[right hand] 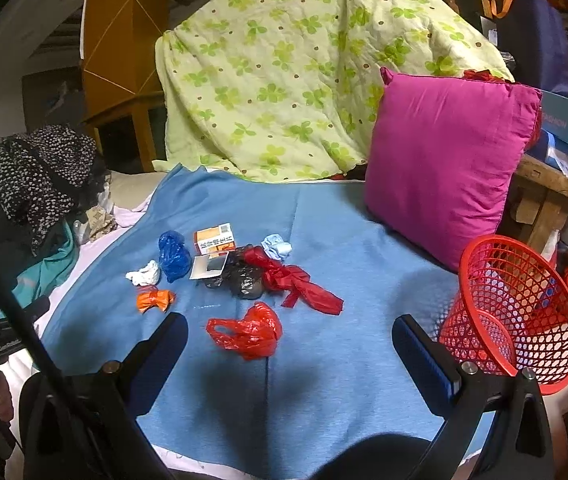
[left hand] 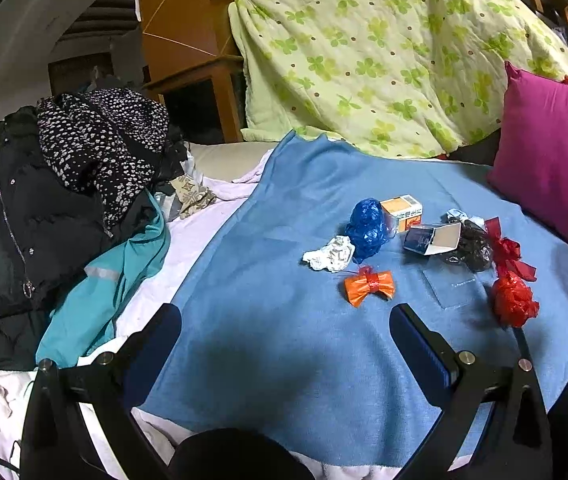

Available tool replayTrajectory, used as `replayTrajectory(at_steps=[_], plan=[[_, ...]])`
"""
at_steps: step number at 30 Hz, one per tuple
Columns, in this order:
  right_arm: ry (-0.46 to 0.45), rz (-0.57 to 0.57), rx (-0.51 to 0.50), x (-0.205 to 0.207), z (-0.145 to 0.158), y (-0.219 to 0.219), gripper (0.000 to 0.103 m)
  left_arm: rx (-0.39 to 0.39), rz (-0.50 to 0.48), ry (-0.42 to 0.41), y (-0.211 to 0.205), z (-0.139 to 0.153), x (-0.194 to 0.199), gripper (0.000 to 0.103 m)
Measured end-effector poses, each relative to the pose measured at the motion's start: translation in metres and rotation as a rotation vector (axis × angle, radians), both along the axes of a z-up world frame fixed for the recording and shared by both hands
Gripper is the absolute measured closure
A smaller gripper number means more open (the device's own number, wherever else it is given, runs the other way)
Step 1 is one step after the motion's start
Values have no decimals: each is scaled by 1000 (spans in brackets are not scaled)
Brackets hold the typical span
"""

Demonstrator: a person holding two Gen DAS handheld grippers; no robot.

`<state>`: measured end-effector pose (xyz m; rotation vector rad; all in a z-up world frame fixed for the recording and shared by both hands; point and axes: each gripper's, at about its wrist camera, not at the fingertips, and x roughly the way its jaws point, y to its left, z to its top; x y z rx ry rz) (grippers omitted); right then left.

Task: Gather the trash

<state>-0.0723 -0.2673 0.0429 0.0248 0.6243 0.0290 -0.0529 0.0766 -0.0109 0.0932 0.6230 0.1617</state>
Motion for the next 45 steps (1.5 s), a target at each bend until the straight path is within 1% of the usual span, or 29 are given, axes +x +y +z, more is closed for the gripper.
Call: replayTrajectory(at_steps=[3,4,5,7,9,12,15,17,20,22,24,25,27,28,29,30,31,33,34,35,37,39,40,41,43,45], plan=[[1,5,7,3,-2,1,0,1,-22,10,-2,-5,9,0],[9,11,12,7,-4,3,0,2,-31,16,-3,-8,14,0],[-3,16,20,10,-6,4,0,0,-43,26,-4,-12,21,0],[17,30,37,22,-14,4,0,-18,-72,53,-6,-20,37,0],[37,42,69,34,-24,3,0,-44,-100,90,-7,-28,53,0],[101,63,152,56,-43,-6,0,-63,-141,105,-11,-38,73,0],[137,58,171,76,-59,-12,0,-74,-182,102,-16,-45,89,0],[174,60,196,86,-67,-14,0,-68,-203,109,-20,-50,102,0],[227,76,224,105,-81,-14,4,-74,-242,124,-26,-60,122,0],[259,85,244,118,-91,-11,11,-76,-253,143,-29,-66,133,1],[292,88,261,129,-103,-10,15,-76,-278,164,-33,-74,145,10],[310,86,281,135,-109,-10,19,-75,-290,176,-35,-78,150,13],[344,87,328,146,-121,-9,24,-83,-311,208,-39,-87,161,24],[360,89,346,150,-127,-9,28,-91,-317,223,-39,-92,165,27],[370,91,355,152,-132,-9,30,-100,-323,239,-40,-96,170,34],[387,93,363,154,-138,-9,35,-109,-331,256,-40,-101,173,40],[408,98,375,158,-145,-7,38,-114,-338,274,-41,-106,176,42],[437,111,396,161,-154,-3,41,-121,-349,302,-42,-115,179,51],[450,117,404,162,-157,-1,44,-120,-353,311,-42,-118,180,52],[461,119,407,163,-160,1,46,-104,-354,307,-44,-120,180,53],[475,126,418,164,-166,4,49,-94,-364,301,-46,-119,178,59],[474,129,421,163,-168,6,53,-103,-375,297,-46,-118,174,77],[468,131,420,162,-167,7,54,-114,-382,298,-46,-117,172,82],[464,132,418,162,-166,7,54,-134,-393,306,-46,-116,169,93],[456,136,415,159,-165,8,56,-153,-404,322,-47,-118,166,95],[449,138,412,155,-164,6,56,-133,-410,321,-51,-118,159,95]])
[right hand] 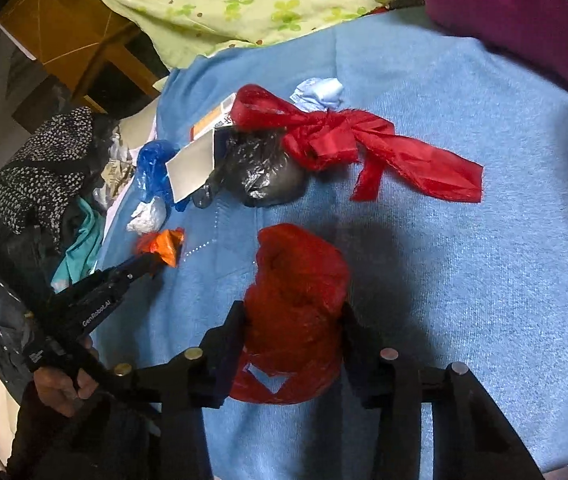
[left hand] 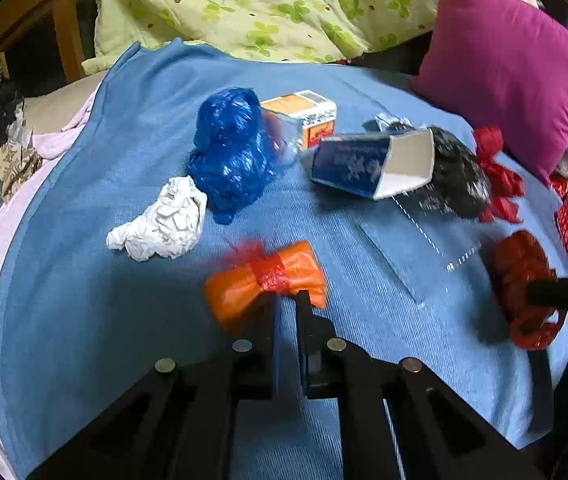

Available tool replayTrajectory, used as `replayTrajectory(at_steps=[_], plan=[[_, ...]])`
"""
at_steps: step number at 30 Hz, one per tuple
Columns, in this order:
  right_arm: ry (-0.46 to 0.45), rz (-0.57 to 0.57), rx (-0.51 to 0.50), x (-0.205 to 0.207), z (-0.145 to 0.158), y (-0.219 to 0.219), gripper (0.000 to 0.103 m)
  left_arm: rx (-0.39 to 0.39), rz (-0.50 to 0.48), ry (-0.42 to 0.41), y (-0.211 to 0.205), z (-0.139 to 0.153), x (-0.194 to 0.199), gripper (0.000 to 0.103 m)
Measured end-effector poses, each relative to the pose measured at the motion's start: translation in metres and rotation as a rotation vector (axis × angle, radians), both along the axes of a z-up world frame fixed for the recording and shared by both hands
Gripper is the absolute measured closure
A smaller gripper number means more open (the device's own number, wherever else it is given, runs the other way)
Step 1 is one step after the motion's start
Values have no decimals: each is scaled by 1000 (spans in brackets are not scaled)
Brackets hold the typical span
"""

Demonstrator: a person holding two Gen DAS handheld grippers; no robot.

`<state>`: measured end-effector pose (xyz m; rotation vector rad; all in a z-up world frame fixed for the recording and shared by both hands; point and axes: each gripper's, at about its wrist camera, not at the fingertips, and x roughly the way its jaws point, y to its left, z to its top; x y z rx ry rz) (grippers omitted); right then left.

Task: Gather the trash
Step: 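Grasp the red plastic bag with the right tool while the left tool grasps the orange wrapper, then carry both items over the red mesh basket and open both tools to drop them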

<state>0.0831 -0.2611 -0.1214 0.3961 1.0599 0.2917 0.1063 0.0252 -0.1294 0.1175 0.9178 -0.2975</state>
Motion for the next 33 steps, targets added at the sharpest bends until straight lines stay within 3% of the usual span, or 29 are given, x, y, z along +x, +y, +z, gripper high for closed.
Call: replayTrajectory(at_steps=[5,7,9,10,13,16,20,28,33], plan=[[-25,2,4,-9,4,-6,56,0,3,-35,3,12,-8,95],[-32,4,10,-11,6,-9,56,25,7,-43,7,17,-2,79],[-31,5,14,-11,6,-11,56,72,14,-66,11,20,7,30],[-29,5,20,-11,5,-12,56,84,6,-84,12,21,10,25],[-24,8,26,-11,4,-14,56,123,-66,-83,11,14,24,24],[-22,17,32,-11,3,-13,56,99,-167,-3,7,-2,40,24],[-26,20,30,-13,2,-14,56,84,-183,75,6,-21,44,29],[-127,3,-45,-26,22,-27,56,97,-230,-1,-16,-5,11,33],[-226,-31,-77,-46,49,-43,56,36,-259,-57,-44,26,-27,33]])
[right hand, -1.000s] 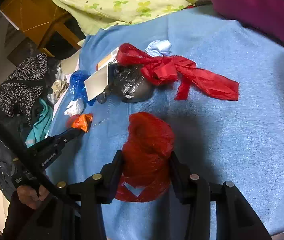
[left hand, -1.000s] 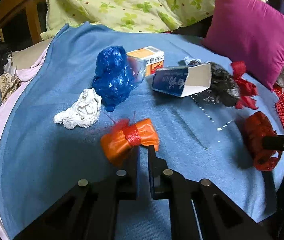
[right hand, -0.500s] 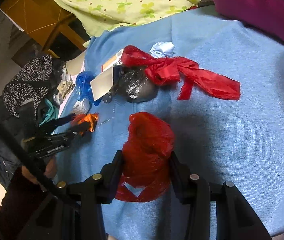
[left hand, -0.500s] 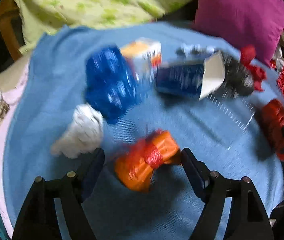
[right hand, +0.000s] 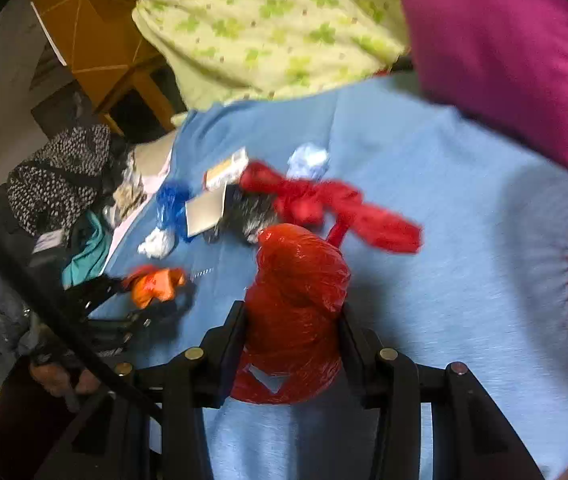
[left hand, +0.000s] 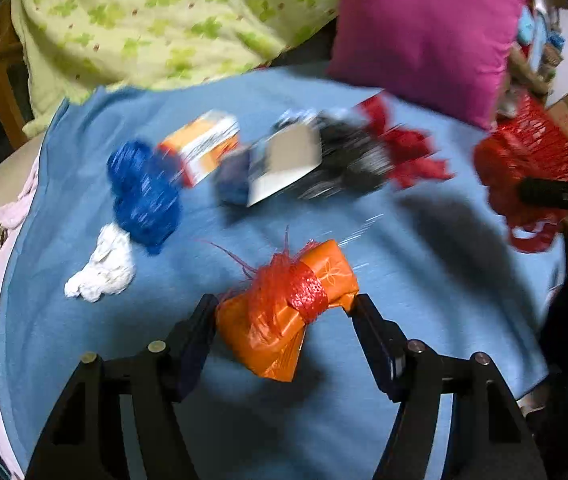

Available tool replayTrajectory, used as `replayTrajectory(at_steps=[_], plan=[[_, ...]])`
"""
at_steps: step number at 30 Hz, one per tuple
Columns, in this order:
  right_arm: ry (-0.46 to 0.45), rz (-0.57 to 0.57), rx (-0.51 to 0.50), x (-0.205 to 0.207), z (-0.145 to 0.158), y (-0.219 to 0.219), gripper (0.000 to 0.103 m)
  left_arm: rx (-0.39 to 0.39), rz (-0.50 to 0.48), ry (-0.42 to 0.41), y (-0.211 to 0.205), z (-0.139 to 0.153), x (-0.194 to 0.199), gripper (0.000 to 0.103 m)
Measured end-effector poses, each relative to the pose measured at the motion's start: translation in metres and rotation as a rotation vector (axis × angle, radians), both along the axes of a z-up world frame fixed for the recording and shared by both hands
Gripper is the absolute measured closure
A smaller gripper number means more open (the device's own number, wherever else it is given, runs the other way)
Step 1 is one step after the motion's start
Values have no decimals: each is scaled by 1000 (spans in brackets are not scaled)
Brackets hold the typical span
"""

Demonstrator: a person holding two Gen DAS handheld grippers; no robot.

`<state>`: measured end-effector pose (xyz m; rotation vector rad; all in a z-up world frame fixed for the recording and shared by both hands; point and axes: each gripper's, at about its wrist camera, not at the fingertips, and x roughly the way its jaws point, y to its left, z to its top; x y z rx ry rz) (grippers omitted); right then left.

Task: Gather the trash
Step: 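Carry both items over the red mesh basket and open both tools to drop them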

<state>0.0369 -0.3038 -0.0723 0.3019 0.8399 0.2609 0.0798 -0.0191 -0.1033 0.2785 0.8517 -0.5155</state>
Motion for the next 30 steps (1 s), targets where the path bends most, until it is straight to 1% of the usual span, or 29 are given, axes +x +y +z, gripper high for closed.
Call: replayTrajectory(at_steps=[3,5,8,10,11,13,14,17,19,23,26,27,28,30], plan=[[-58,-35,0,-19,21,-15,56,-50,-29,-32,-25,29,-17,33],[-82,-61,12,-29,34,-29,56,-64,-57,-68,-54,55,-26,33],[-118,-126,-28,-52,61,-58,56,-101,-102,-87,-94,85,-34,33],[-149,-177,-35,-68,81,-82,56,-139,-139,-95,-124,105,-38,33],[-165,-207,-39,-77,91,-97,56,-164,-169,-94,-147,116,-40,33],[-188,-286,-64,-96,111,-129,56,-191,-206,-91,-179,129,-41,33],[-191,-312,-75,-102,117,-140,56,-201,-238,-85,-205,136,-42,32],[-185,-403,-110,-121,128,-181,55,-195,-297,-90,-257,144,-50,32],[-159,-457,-109,-130,126,-209,54,-187,-334,-77,-297,144,-51,32],[-134,-523,-87,-140,116,-247,52,-167,-376,-56,-350,137,-51,30],[-122,-539,-29,-139,106,-267,51,-117,-368,-58,-372,127,-54,28],[-123,-540,-13,-141,103,-269,48,-109,-362,-57,-373,125,-54,28],[-126,-543,-1,-141,102,-271,42,-109,-358,-54,-373,124,-54,27],[-142,-549,0,-143,102,-274,39,-119,-344,-45,-367,125,-52,25]])
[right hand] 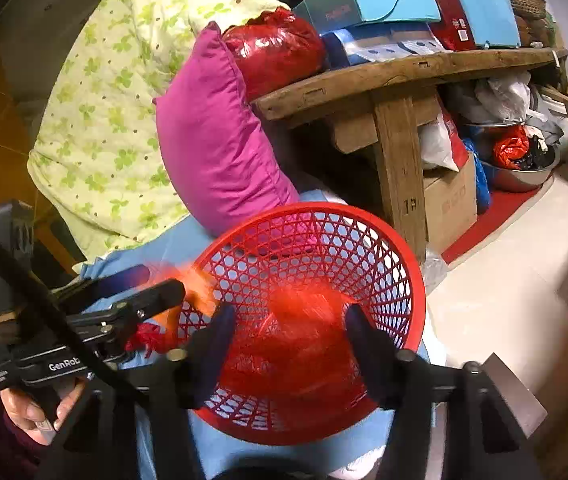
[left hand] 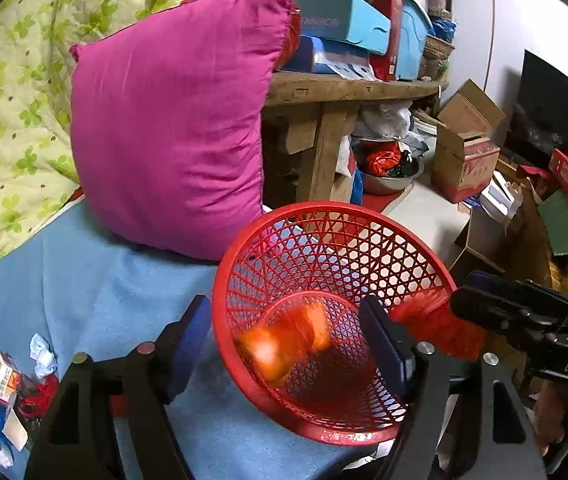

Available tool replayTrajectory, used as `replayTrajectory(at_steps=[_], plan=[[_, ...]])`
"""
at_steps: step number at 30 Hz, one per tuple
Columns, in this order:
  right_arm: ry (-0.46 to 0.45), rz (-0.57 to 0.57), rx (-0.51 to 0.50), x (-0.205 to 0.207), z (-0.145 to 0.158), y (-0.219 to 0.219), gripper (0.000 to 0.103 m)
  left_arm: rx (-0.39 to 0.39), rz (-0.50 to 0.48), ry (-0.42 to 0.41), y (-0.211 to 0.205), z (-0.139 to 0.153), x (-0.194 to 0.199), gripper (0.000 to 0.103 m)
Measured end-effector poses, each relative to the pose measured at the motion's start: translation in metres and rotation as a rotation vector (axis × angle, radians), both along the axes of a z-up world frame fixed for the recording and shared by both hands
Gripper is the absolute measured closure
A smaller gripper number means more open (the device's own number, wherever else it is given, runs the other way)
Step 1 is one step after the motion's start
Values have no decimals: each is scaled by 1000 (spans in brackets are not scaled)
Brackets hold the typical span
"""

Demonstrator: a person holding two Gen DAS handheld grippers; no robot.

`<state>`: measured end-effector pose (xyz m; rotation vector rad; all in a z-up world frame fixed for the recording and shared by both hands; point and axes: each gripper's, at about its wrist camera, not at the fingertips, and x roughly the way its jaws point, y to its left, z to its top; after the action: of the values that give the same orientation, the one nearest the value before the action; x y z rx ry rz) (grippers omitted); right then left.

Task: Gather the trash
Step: 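Carry both items over the red mesh basket and open both tools to drop them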

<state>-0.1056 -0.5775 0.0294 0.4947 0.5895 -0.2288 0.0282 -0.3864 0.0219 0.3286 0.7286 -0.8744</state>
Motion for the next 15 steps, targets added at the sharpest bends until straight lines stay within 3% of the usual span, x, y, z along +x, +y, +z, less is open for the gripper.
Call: replayTrajectory(at_steps=[5,15], plan=[[-47,-1,-77,-4,18,18,39,-56,60,-63,39,18,-3,25],[-68,90,-388,3,73,128,39,-98,243,-206,158,49,-23,22]])
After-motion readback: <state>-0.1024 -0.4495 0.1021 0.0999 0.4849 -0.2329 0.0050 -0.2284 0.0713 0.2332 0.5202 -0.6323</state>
